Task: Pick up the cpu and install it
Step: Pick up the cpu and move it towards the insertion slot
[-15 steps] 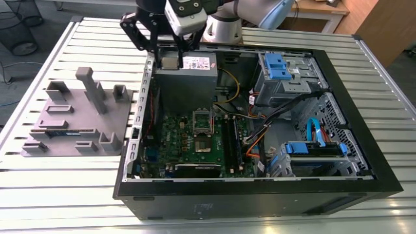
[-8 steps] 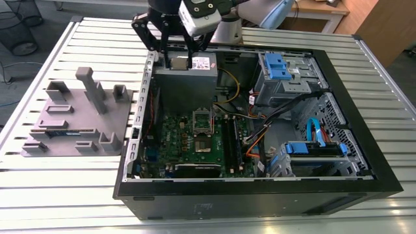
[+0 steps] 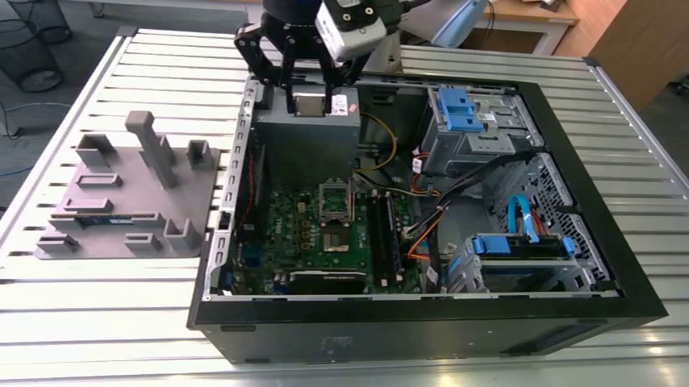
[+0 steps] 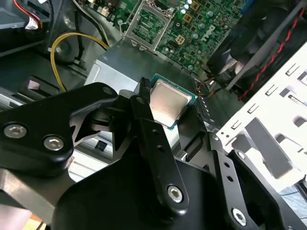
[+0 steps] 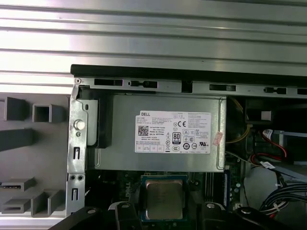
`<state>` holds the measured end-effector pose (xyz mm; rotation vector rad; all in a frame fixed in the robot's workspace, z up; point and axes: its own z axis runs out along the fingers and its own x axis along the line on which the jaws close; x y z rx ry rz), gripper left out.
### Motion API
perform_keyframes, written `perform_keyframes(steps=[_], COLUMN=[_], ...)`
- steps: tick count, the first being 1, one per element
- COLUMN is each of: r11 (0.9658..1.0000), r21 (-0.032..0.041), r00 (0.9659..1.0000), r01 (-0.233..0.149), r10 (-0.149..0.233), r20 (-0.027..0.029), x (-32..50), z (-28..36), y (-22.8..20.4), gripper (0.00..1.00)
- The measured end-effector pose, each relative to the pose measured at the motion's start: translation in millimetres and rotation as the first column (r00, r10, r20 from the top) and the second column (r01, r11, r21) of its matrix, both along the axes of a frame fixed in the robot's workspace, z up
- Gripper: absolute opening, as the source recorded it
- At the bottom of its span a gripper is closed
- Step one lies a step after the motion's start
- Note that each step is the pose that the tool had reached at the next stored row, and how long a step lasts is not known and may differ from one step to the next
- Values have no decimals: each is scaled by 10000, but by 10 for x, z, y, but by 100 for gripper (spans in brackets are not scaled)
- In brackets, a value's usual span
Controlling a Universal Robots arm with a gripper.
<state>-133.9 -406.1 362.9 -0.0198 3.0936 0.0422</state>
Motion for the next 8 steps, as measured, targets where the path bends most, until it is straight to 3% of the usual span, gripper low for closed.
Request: perform_keyframes(steps=[8], r11=[10000], r21=[1], r00=[10000], r01=[0], r10=[0], r20=[0], x=[148], z=[0], y=[0], gripper=[47])
